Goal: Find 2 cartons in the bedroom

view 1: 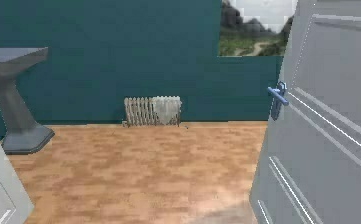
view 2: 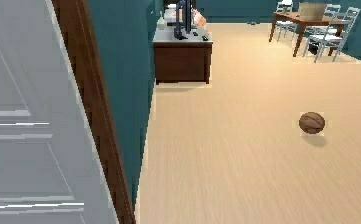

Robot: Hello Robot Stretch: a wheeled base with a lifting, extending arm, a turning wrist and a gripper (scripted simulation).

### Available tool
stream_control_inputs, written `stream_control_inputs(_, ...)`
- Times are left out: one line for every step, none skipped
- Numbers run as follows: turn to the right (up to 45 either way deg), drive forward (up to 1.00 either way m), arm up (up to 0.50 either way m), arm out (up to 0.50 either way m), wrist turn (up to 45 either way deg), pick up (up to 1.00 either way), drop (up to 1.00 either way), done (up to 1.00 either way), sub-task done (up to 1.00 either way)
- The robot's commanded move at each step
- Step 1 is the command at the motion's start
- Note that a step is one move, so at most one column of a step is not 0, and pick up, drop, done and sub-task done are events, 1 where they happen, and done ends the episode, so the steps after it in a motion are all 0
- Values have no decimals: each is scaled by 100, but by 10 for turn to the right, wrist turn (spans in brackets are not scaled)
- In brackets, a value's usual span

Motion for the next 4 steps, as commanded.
stream_control_inputs(0, 15, 0, 0, 0, 0, 0, 0, 0)
stream_control_inputs(450, 0, 0, 0, 0, 0, 0, 0, 0)
stream_control_inputs(450, 0, 0, 0, 0, 0, 0, 0, 0)
stream_control_inputs(450, 0, 0, 0, 0, 0, 0, 0, 0)
